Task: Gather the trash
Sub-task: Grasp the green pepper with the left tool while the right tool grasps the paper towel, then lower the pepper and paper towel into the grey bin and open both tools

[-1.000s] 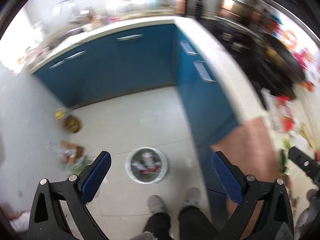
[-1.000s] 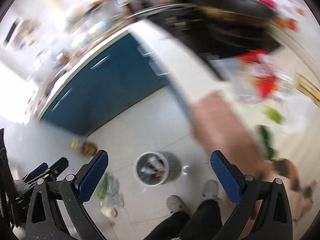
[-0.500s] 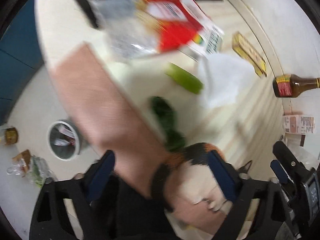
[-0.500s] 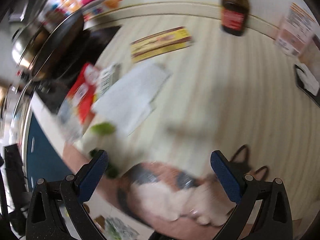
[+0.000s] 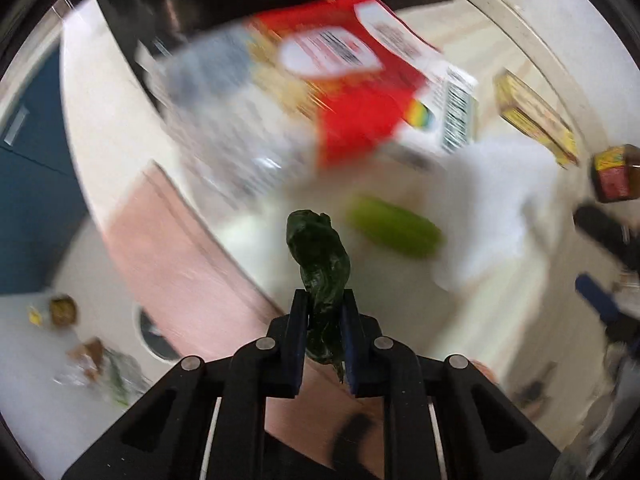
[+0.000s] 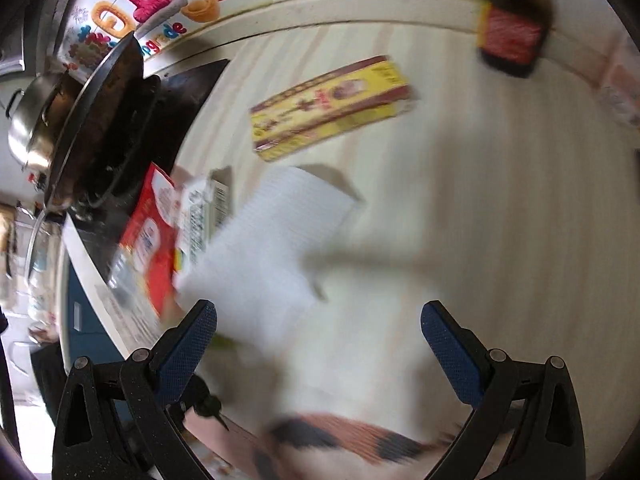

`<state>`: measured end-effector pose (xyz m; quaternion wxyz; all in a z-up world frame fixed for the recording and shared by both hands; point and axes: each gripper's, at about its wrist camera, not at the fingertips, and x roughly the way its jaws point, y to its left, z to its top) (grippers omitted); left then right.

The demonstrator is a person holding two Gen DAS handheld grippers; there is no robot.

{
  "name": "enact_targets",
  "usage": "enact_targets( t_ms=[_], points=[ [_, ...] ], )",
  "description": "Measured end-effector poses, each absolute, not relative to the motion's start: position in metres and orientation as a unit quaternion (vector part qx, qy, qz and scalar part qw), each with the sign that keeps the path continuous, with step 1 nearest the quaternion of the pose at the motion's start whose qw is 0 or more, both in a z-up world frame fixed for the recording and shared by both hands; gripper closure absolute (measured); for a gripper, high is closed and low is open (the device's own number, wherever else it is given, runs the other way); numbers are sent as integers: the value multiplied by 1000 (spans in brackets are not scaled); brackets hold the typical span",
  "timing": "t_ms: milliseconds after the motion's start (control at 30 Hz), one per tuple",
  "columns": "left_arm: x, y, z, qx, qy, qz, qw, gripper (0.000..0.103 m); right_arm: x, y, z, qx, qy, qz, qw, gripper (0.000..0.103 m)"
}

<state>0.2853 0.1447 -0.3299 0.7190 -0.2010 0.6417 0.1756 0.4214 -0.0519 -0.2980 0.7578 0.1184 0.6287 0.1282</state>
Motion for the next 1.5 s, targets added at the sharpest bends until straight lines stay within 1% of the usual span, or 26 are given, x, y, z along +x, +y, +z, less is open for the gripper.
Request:
enact_targets(
  t_ms=[100, 167, 200, 233, 300, 333, 367, 400, 500, 700, 833, 933, 1000, 1167, 1300, 1400, 1500],
  points=[
    [285, 153, -327, -176, 636, 198, 725, 91, 438, -22, -314, 118, 627, 133, 759, 0],
    [284, 157, -328, -170, 634, 208, 726, 91, 444, 3, -326, 86, 623, 136, 766, 5],
    [283, 159, -328, -168, 634, 208, 725, 91, 446, 12, -331, 63, 623, 133, 768, 9],
    [285, 158, -329, -166, 634, 210, 726, 91, 447, 22, -336, 41, 625, 131, 769, 18],
    [283, 159, -328, -165, 631, 210, 729, 91, 445, 31, -335, 28, 606, 146, 782, 27],
    [282, 158, -327, -165, 629, 209, 730, 91, 444, 36, -332, 7, 595, 142, 791, 79],
    [283, 157, -327, -165, 628, 208, 732, 91, 443, 43, -334, -34, 597, 131, 791, 98],
    [274, 156, -325, -166, 626, 208, 733, 91, 442, 42, -335, -31, 600, 132, 788, 100],
    [271, 150, -322, -165, 622, 205, 738, 91, 435, 33, -326, -22, 589, 136, 796, 100],
    [256, 150, -298, -156, 604, 197, 756, 91, 408, 5, -272, 5, 542, 162, 825, 101],
    [242, 154, -274, -162, 584, 194, 771, 91, 391, -13, -239, 33, 526, 176, 832, 101],
    [219, 174, -265, -168, 569, 197, 781, 91, 375, -18, -216, 43, 512, 191, 836, 101],
    [208, 181, -250, -173, 554, 202, 789, 91, 364, -13, -206, 46, 503, 203, 839, 101],
    [175, 210, -222, -189, 520, 225, 802, 91, 333, 16, -174, 45, 485, 251, 836, 101],
    [136, 234, -208, -202, 501, 253, 803, 91, 302, 56, -162, 30, 480, 297, 825, 101],
    [103, 255, -210, -220, 496, 277, 793, 91, 275, 90, -170, 13, 491, 332, 805, 101],
    [60, 286, -227, -252, 497, 314, 769, 91, 245, 132, -190, -10, 511, 365, 778, 101]
  ],
)
